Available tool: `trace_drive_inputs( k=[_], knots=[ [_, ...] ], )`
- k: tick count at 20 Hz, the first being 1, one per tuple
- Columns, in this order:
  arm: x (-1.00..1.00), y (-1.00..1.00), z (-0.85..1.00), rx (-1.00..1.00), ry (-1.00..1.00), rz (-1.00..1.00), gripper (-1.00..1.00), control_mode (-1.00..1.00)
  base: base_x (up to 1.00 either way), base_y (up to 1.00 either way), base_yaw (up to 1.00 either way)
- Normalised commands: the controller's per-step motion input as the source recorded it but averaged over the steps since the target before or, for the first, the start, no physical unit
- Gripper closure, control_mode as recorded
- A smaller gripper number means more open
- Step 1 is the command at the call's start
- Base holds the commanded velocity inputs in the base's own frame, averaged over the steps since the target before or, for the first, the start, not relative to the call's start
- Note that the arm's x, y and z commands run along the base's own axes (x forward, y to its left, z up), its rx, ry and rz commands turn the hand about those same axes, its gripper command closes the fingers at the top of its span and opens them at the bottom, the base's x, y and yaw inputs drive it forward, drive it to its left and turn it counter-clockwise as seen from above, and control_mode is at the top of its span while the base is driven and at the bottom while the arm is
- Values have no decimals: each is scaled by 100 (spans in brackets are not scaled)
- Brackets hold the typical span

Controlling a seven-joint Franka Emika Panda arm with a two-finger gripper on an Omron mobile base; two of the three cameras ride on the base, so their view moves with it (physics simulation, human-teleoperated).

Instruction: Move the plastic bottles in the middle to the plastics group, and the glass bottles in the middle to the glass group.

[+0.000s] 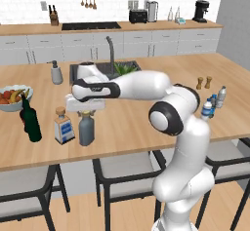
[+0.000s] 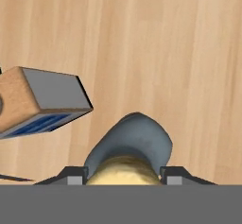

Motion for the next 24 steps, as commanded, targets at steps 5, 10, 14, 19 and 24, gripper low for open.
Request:
trace_drive_inputs(
  k=[5,10,14,19,24],
  knots=[
    [2,7,-15,0,9,0,100,-100,0,0,0],
    [-2,3,-20,0,11,0,100,-100,0,0,0],
    [-20,-7,-28,0,16,0,100,-100,0,0,0],
    [-12,0,-19,0,6,0,-100,-100,0,0,0],
    [-11,-6,-4,0,1,0,-100,-100,0,0,0]
  ],
)
